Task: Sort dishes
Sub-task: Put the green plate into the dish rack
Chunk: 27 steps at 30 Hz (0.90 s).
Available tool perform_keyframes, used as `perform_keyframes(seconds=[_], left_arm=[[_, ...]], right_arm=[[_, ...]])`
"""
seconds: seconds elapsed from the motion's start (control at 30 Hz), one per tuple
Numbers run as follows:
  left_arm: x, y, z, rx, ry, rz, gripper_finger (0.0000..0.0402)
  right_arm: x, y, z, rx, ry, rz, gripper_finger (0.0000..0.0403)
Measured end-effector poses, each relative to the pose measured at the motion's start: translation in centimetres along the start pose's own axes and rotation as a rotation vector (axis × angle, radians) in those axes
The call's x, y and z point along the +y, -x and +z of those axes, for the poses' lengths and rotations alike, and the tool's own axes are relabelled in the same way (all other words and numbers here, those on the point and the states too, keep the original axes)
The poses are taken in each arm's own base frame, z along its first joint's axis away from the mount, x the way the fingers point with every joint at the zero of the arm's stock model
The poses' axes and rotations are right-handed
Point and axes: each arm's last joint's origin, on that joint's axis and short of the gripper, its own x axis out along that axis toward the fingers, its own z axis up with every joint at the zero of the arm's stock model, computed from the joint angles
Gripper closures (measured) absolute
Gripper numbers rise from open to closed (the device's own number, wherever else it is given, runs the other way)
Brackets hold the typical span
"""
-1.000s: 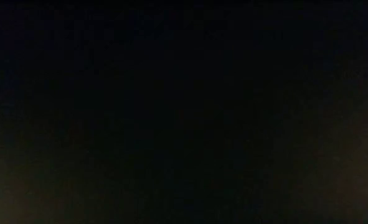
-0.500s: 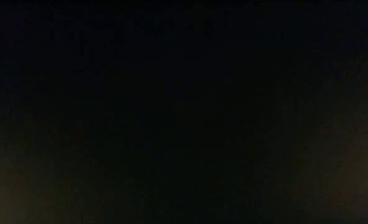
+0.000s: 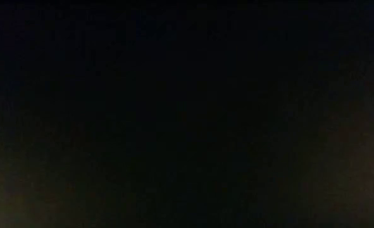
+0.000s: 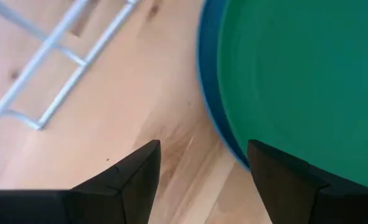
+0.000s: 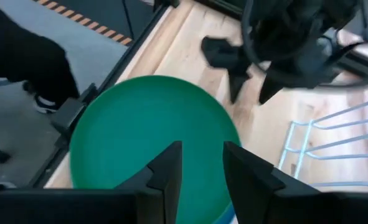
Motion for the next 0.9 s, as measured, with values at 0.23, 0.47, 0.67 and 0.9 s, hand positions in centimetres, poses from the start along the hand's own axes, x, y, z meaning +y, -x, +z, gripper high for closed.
perform_keyframes(seconds=[0.23, 0.47, 0.67, 0.9], left_arm=[[0.3, -2.3, 1.6, -0.003, -0.033, -0.138, 0.0153], [2.0, -3.3, 2.8, 0.025, 0.008, -0.089, 0.0153], [2.2, -3.9, 3.4, 0.044, -0.003, -0.126, 0.0153], [1.5, -4.5, 3.7, 0.043, -0.036, -0.207, 0.0176]], right_arm=[[0.0, 0.0, 0.0, -0.003, 0.015, -0.045, 0.0296], [-0.1, 0.0, 0.0, -0.002, 0.08, -0.046, 0.0296], [-0.8, -0.2, 0.1, -0.007, 0.114, -0.063, 0.0296], [-1.7, -0.5, 0.2, -0.002, 0.13, -0.081, 0.0296]])
